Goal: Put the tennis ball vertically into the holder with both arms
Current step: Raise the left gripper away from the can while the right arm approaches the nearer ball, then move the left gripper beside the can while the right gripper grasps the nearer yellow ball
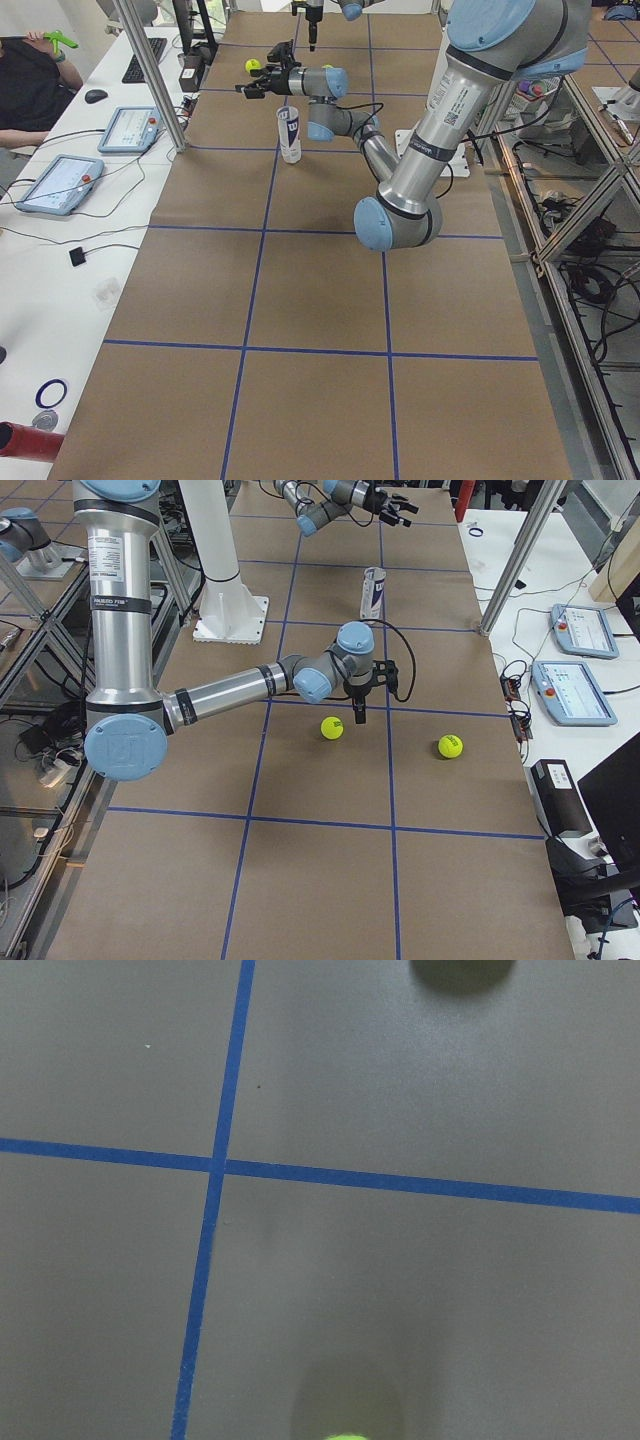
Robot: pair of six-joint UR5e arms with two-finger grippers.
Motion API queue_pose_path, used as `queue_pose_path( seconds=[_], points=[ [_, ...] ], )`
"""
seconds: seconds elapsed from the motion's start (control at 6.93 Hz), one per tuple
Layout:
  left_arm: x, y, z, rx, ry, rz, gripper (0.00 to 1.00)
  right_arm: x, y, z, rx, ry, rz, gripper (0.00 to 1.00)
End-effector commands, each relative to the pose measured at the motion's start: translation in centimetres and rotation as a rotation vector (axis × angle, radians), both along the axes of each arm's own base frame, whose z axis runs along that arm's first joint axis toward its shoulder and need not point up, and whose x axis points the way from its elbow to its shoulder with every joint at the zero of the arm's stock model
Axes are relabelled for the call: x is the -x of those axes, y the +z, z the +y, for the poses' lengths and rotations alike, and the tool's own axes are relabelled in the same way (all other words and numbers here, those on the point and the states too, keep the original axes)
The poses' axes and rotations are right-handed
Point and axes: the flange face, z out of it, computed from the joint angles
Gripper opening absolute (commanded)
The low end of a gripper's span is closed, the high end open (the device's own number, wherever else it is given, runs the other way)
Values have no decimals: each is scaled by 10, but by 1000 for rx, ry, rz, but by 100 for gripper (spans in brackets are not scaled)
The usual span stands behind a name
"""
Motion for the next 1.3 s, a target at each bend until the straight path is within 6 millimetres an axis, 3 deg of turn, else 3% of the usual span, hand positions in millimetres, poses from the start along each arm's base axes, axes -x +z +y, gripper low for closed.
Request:
queue_pose_path(
  seconds=[0.0, 0.14, 0.29, 0.58, 0.87, 1.01, 1.15],
  points=[
    [38, 2, -25, 202, 207, -79, 100, 0, 2, 1, 4, -2, 0, 100],
    [40, 28, -28, 286, 279, -133, 99, -1, 4, 3, 9, -3, 1, 100],
    [51, 68, -18, 319, 264, -161, 99, -2, 5, 4, 11, -4, 0, 100],
    [52, 112, -1, 274, 238, -124, 99, -2, 5, 5, 12, -4, 1, 100],
    [-29, 134, 49, 208, 165, -82, 99, -3, 6, 6, 14, -4, 2, 100],
    [-63, 143, 71, 182, 160, -71, 99, -4, 10, 8, 20, -4, 5, 100],
    [-82, 152, 88, 168, 162, -62, 99, -5, 14, 10, 27, -3, 10, 100]
  ],
)
